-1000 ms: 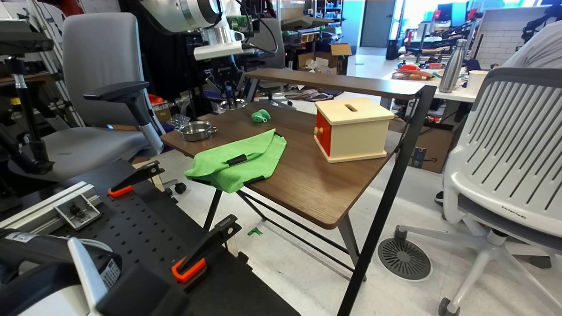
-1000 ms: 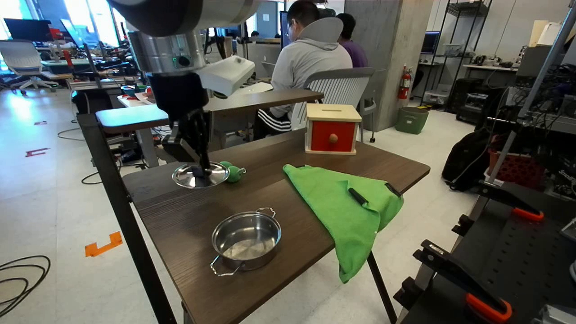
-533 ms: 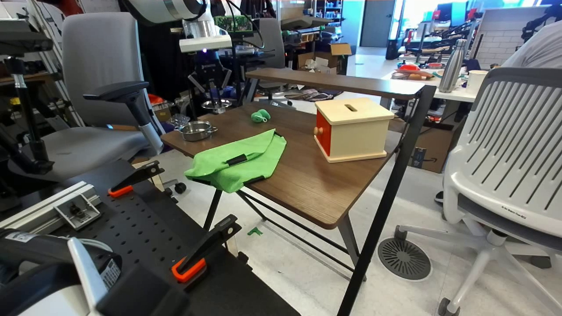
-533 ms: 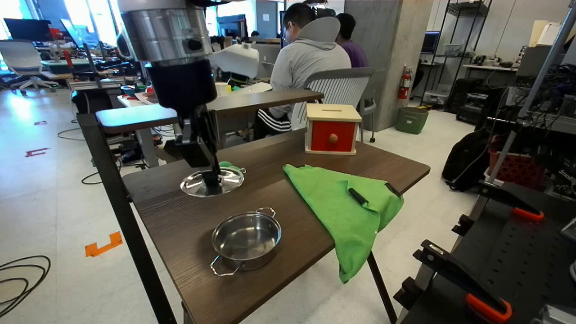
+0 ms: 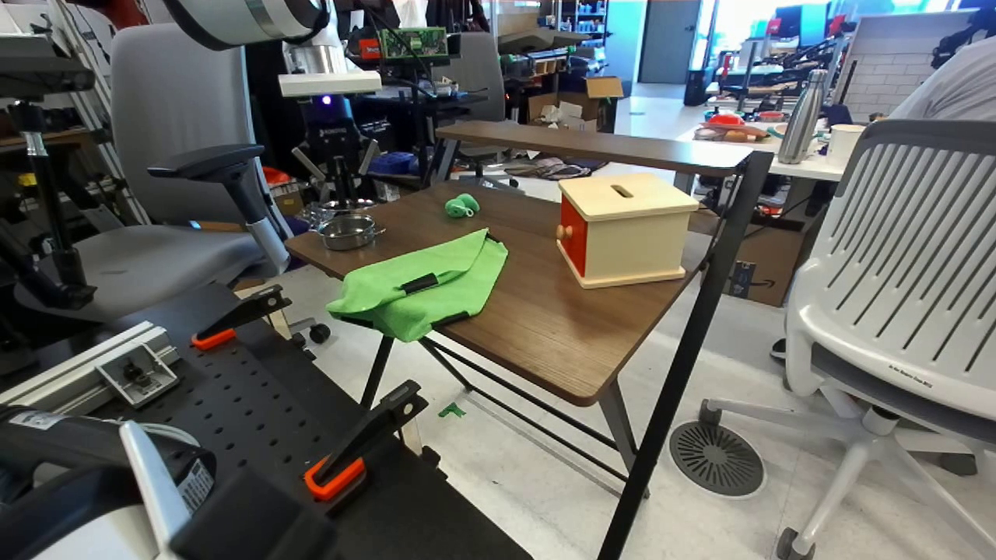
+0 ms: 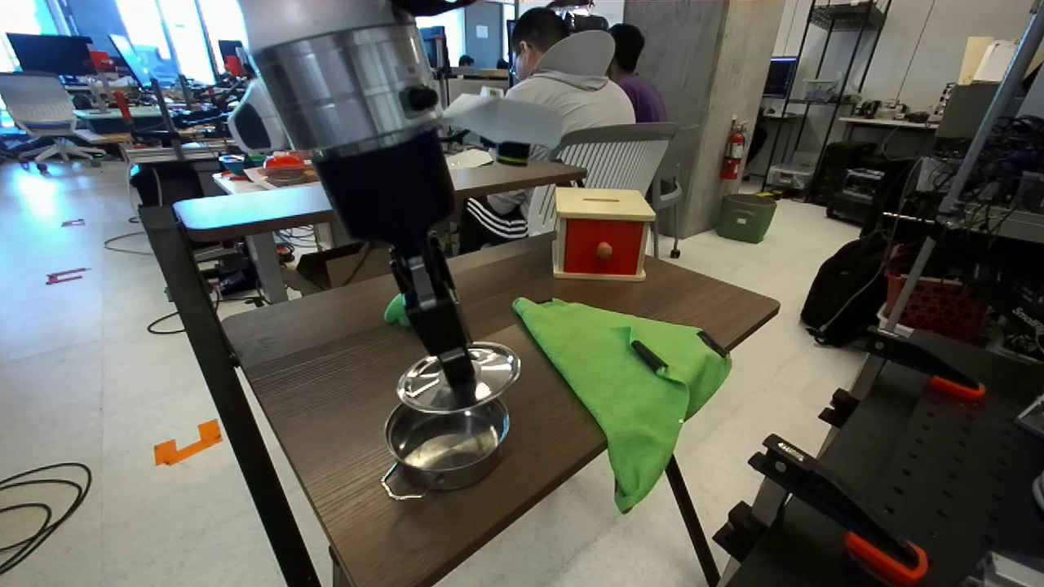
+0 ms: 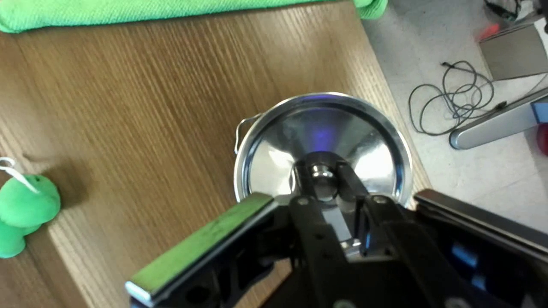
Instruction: Remove the silver lid from the silver pot
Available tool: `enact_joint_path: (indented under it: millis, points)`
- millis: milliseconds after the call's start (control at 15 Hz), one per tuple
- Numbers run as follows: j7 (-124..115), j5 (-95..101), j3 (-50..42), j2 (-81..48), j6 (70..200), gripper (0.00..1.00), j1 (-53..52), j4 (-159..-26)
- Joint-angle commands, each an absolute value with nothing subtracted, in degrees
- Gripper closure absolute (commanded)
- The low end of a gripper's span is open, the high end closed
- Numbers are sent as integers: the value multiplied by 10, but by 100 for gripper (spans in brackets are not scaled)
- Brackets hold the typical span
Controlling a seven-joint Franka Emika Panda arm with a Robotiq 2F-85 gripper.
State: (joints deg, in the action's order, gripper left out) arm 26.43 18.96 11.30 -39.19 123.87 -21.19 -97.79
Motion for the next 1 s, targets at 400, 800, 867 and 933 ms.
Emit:
enact_joint_path:
  millis: [400, 800, 867, 933]
  points:
    - [225, 234, 116, -379, 1298, 95, -209, -1031]
    - [190, 233, 112, -389, 1353, 95, -214, -1033]
    - [191, 231, 113, -392, 1352, 95, -214, -1032]
    - [192, 229, 114, -393, 1346, 95, -213, -1030]
